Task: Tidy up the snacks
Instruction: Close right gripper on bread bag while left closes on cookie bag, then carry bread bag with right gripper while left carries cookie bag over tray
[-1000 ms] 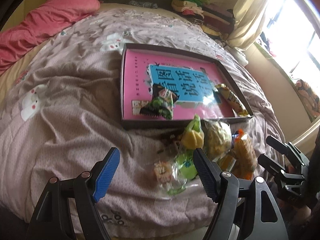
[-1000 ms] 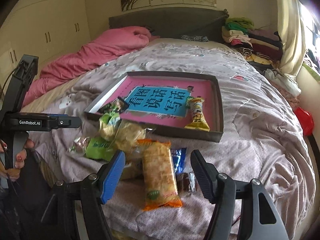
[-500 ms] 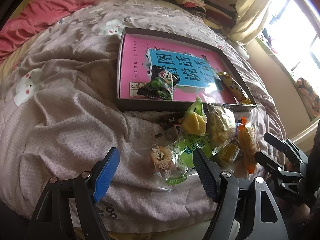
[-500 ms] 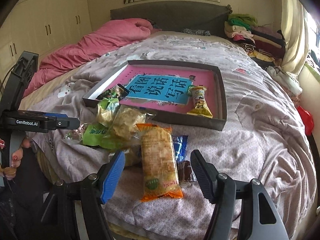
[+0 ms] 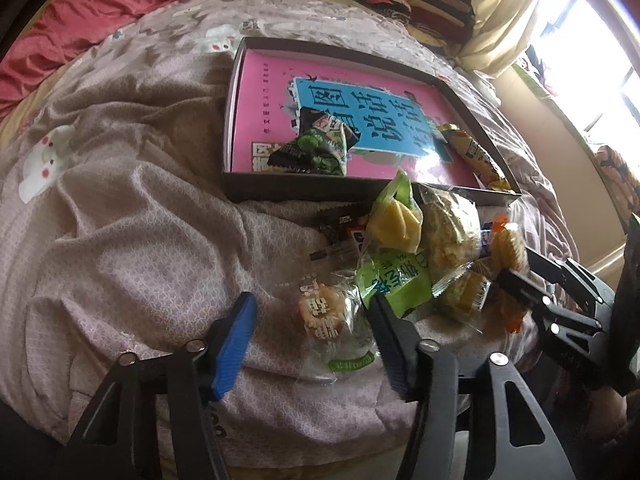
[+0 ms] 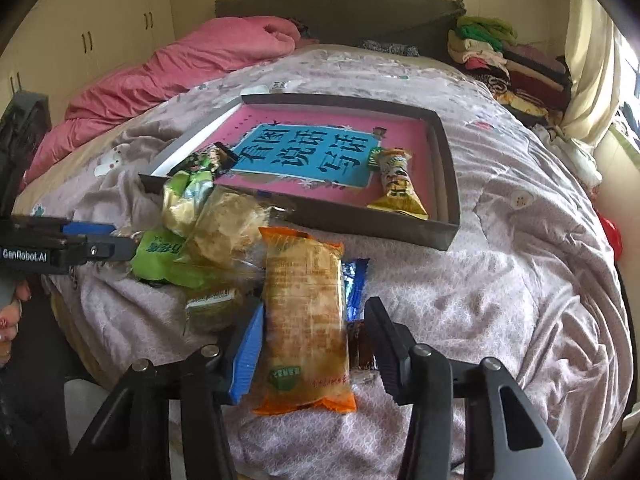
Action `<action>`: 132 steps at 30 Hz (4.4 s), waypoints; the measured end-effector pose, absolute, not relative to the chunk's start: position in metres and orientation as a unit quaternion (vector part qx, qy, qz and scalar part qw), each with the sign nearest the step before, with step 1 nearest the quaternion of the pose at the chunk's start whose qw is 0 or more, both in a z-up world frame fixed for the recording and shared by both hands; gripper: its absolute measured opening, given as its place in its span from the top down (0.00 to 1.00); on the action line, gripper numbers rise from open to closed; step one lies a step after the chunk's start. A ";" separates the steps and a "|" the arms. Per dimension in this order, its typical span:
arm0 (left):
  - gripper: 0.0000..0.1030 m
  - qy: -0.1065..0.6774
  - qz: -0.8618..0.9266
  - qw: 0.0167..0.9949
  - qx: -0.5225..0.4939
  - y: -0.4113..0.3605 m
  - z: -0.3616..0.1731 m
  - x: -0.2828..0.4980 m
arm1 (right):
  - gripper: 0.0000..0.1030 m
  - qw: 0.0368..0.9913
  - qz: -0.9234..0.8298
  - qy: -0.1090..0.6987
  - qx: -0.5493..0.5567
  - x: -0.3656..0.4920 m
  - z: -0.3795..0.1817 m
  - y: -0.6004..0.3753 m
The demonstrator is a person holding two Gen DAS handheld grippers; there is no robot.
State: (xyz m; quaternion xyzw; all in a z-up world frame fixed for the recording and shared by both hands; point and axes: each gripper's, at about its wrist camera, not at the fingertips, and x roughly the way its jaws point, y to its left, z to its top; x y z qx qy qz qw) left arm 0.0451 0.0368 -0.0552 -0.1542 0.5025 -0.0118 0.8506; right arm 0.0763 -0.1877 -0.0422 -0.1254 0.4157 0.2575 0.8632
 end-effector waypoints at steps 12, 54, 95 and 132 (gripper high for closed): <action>0.54 0.509 -0.019 0.846 -0.158 0.038 -0.059 0.047 | 0.63 0.870 0.252 0.411 -0.098 0.086 -0.041 -0.200; 0.57 0.402 0.034 0.903 -0.145 0.060 -0.005 0.045 | 0.65 0.902 0.255 0.349 -0.007 0.107 -0.004 -0.213; 0.57 0.383 0.065 0.918 -0.082 0.069 -0.032 0.124 | 0.65 0.931 0.181 0.315 0.019 0.157 0.007 -0.231; 0.57 0.407 0.024 0.909 -0.090 0.053 -0.043 0.132 | 0.65 0.908 0.203 0.364 -0.027 0.186 -0.033 -0.191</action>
